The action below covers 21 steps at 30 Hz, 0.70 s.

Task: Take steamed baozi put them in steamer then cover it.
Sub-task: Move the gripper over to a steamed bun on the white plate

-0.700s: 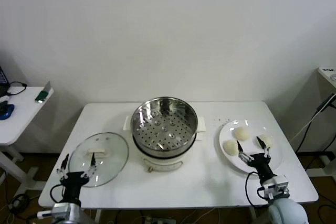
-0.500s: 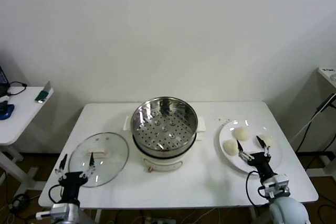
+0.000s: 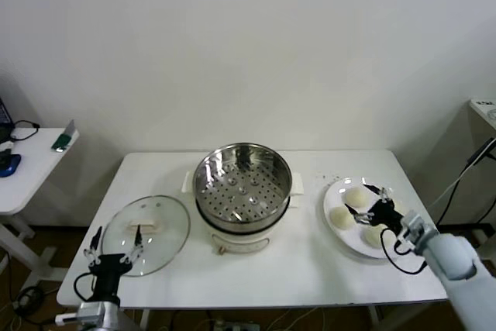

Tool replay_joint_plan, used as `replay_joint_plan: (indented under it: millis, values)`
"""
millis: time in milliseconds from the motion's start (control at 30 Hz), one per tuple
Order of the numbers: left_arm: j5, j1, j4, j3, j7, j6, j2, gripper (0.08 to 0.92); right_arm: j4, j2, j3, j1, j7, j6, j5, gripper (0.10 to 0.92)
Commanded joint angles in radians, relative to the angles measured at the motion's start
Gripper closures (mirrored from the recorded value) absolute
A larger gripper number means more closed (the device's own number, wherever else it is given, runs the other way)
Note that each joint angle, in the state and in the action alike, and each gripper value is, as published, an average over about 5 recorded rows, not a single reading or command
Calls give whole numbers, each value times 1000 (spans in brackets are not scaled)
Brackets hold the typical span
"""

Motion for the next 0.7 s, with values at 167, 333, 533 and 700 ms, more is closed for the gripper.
replay_joint_plan:
  millis: [167,333,533,700]
  values:
    - [-29,3,24,-8,-14,-6,12,177,-300,-106,-522,560,-321,31,-151,203]
    - [-34,2,34,-11,-19,-7,15,177,-419,-34,-705,731,-341,55,-166,203]
    - [-40,2,38,-18,-23,-5,21,177,-540,95,-799,806,-356,74,-198,203]
    - [-49,-1,45,-27,-24,-10,32,177,-656,193,-846,829,-361,85,-223,203]
